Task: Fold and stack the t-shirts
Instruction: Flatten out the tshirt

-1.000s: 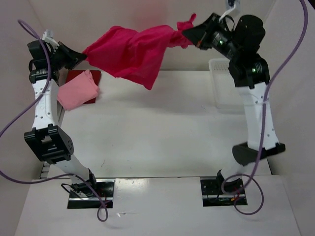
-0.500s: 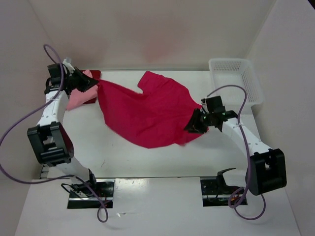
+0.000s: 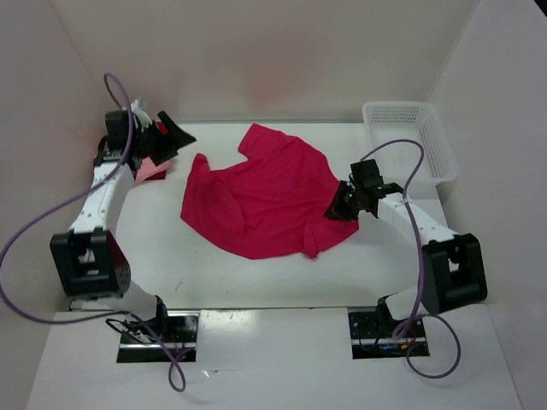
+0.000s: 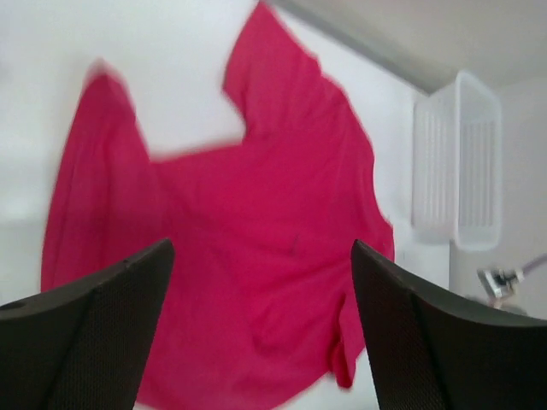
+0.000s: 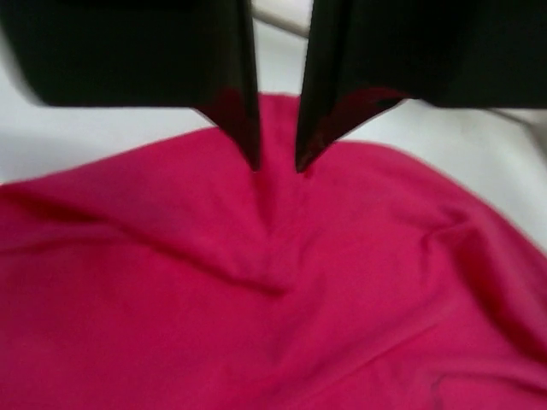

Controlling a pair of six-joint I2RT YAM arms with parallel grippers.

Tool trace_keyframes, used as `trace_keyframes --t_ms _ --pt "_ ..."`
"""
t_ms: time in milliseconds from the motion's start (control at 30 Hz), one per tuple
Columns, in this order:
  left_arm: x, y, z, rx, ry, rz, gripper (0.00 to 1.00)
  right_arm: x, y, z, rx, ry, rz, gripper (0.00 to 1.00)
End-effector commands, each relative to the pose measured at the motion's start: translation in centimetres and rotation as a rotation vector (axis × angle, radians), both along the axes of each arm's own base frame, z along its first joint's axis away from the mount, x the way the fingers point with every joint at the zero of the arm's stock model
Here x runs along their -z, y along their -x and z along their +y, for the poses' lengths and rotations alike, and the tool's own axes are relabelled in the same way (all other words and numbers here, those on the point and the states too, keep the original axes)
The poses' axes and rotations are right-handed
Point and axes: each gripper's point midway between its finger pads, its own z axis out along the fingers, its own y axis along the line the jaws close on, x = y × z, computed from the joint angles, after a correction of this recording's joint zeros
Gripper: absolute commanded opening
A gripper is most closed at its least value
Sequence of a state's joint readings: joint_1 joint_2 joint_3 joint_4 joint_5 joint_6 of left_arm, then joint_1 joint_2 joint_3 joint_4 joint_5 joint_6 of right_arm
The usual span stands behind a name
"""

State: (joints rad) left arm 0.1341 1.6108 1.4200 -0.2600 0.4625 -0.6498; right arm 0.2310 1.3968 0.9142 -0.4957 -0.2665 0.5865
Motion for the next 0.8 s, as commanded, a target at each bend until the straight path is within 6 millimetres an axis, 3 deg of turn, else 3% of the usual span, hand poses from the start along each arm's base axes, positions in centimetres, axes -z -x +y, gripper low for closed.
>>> trace_keyframes --t_ms 0,33,67,167,200,367,533,700,767 --pt "4.1 6.5 0.6 -0.037 -0.075 0.092 0.91 -1.3 -4.9 -1.0 0.079 0.065 -0.127 0.31" --pt "5.5 7.9 0.4 -0.030 -0.080 0.118 0.85 -1.7 -5.8 -0.9 0.054 0.080 -0.150 0.34" --pt "8.4 10.3 0.2 -0.036 -0.079 0.180 0.80 -1.3 -5.8 -0.3 0.025 0.092 -0.132 0.37" --pt "13.4 13.5 0.3 -0.062 -0.101 0.308 0.71 0.9 -5.5 1.2 -0.055 0.154 -0.084 0.45" --pt "14.3 14.0 0.3 -0.060 -0.099 0.334 0.71 2.5 -4.9 1.5 -0.071 0.167 -0.037 0.46" --pt "16.7 13.2 0.2 -0.086 -0.075 0.419 0.78 4.1 -5.1 3.4 -0.118 0.190 -0.020 0.54" --pt "19.3 12.6 -0.1 -0.119 -0.017 0.478 0.78 4.9 -6.5 3.0 -0.092 0.240 -0.013 0.54" --pt "21.2 11.4 -0.7 -0.103 -0.014 0.516 0.61 6.1 -6.3 2.9 -0.095 0.265 0.009 0.49" --pt "21.8 10.9 -1.1 -0.100 -0.009 0.522 0.47 6.5 -6.2 2.9 -0.096 0.269 0.019 0.42"
